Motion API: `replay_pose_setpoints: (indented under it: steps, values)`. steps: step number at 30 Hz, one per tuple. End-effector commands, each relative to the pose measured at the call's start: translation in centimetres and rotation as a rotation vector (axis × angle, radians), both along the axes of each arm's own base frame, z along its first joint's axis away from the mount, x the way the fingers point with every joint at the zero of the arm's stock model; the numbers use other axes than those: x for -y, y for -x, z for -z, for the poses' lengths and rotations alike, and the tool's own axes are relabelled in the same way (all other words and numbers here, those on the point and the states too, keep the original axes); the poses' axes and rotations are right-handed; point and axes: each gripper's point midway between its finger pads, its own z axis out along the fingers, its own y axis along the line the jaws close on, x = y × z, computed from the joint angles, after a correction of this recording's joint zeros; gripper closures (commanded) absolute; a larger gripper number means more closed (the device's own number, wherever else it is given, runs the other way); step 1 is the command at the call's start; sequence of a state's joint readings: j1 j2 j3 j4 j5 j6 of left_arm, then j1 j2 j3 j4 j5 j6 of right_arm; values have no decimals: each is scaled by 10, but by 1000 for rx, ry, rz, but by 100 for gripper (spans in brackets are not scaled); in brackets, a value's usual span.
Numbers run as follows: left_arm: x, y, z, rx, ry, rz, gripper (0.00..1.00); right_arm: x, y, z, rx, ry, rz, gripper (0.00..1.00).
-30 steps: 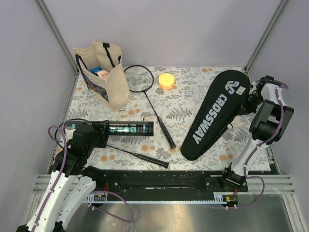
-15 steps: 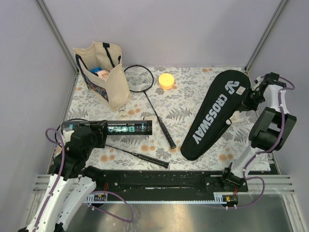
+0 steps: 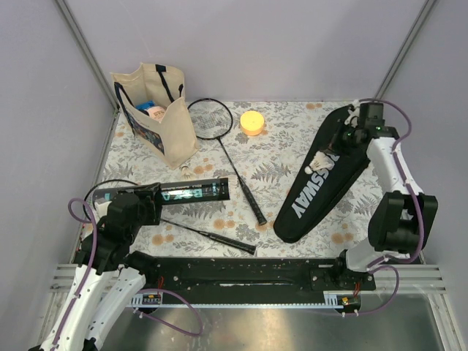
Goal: Pack up the badminton gear
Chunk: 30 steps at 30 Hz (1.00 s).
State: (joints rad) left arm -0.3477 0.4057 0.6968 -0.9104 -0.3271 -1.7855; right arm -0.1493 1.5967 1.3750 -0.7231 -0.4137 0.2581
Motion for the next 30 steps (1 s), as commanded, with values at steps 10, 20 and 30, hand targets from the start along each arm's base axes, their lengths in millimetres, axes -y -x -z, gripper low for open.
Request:
replay_pose_setpoints:
  steps: [10,20,30]
  values:
    - [5,-8,-10,-32,122,-68,53,-149,39,-164,738,-470,-118,100]
    - [34,-16,-11,-61,297,-14,56,-178,85,-180,864,-687,-71,100]
    - [36,-21,-5,-76,300,-22,59,-211,113,-182,814,-784,-135,100]
